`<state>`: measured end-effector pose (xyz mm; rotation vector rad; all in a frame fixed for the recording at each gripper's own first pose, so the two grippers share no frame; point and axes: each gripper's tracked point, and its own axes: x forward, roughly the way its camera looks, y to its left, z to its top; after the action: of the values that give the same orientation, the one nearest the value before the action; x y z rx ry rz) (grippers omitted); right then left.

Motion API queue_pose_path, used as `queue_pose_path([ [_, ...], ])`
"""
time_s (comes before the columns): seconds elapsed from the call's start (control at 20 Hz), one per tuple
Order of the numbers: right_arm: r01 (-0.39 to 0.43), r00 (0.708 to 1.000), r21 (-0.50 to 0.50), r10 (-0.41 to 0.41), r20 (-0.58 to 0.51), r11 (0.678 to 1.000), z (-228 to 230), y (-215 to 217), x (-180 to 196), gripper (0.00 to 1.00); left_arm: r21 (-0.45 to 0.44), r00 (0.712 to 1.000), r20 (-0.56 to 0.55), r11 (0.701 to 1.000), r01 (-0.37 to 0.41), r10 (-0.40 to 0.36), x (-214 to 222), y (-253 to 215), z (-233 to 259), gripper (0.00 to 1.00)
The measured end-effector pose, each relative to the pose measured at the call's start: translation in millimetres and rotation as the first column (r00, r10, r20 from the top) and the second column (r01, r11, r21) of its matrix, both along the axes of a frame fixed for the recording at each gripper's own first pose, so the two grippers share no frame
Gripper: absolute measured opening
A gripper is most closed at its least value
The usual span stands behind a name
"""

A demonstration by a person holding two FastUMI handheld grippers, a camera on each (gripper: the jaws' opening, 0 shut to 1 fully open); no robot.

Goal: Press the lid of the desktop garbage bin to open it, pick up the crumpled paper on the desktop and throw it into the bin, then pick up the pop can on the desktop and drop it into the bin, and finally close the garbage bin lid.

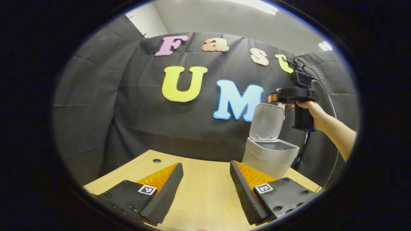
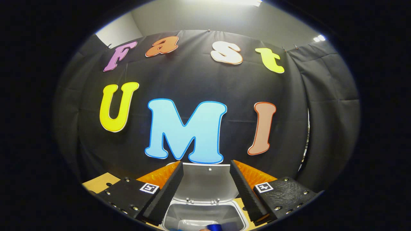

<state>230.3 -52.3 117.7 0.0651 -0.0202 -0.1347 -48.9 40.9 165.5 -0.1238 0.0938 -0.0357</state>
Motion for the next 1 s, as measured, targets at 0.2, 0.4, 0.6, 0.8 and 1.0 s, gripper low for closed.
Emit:
queue_pose_path([
  [0.2, 0.018, 1.0, 0.014, -0.018, 0.019, 1.0, 1.7, -5.3, 19.7, 0.93, -0.012, 1.0, -0.001, 1.0, -0.015, 0.015, -0.7, 2.2, -1.5, 0.96],
  [0.4, 0.034, 0.999, 0.046, -0.035, 0.026, 0.998, 2.5, -10.7, 37.2, 0.93, -0.015, 0.999, 0.001, 0.999, -0.038, 0.038, -4.6, 6.9, -0.6, 0.96],
  [0.6, 0.033, 0.999, 0.039, -0.034, 0.016, 0.999, 1.5, -10.4, 47.5, 0.93, -0.005, 0.998, 0.002, 0.998, -0.055, 0.055, -7.7, 11.5, -0.5, 0.96],
  [0.8, 0.027, 1.0, 0.066, -0.027, 0.0, 0.997, -3.3, -9.5, 49.4, 0.93, 0.003, 0.998, -0.004, 0.998, -0.067, 0.067, -6.1, 18.7, -1.7, 0.95],
  [1.0, 0.008, 1.0, 0.1, -0.006, -0.018, 0.995, -8.2, -7.7, 46.4, 0.93, -0.003, 0.998, -0.002, 0.998, -0.06, 0.06, -4.6, 15.3, -1.9, 0.96],
])
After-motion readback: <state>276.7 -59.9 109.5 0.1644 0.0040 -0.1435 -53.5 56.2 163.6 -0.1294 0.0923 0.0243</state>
